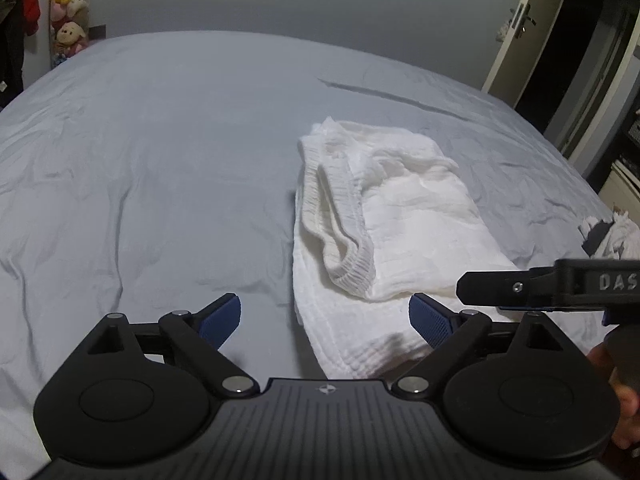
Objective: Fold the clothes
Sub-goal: 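Open the left tool and pull it back from the folded garment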
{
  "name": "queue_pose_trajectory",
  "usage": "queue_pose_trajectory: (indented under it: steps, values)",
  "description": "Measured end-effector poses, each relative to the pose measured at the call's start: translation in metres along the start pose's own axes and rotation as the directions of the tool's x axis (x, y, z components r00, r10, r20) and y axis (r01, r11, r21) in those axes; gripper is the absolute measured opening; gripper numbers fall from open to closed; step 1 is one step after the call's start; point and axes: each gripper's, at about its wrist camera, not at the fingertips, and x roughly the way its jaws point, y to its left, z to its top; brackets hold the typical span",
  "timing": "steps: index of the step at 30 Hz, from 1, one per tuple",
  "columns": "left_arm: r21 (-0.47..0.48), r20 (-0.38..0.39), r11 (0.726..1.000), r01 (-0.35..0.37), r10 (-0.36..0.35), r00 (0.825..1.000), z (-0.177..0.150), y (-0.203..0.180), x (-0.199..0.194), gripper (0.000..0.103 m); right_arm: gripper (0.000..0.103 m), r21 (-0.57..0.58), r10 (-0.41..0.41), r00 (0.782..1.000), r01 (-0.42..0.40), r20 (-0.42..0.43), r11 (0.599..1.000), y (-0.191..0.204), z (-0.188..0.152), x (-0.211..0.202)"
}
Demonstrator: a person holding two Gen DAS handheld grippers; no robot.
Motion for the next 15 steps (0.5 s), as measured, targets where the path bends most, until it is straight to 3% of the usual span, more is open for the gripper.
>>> queue_pose_trajectory:
  steps: [7, 15]
  values:
    - [0.035, 0.028, 0.998, -0.060, 0.059, 0.998, -0.005, -0.002, 0.009, 0.096, 0.088, -0.088, -0.078, 0.995, 0.083, 0.065, 0.993, 0.004, -0.009, 0.007]
    - [0.065, 0.068, 0.989, -0.132, 0.127, 0.990, -0.007, -0.009, 0.007, 0.096, 0.087, -0.075, -0.103, 0.989, 0.111, 0.104, 0.991, -0.001, -0.014, 0.008]
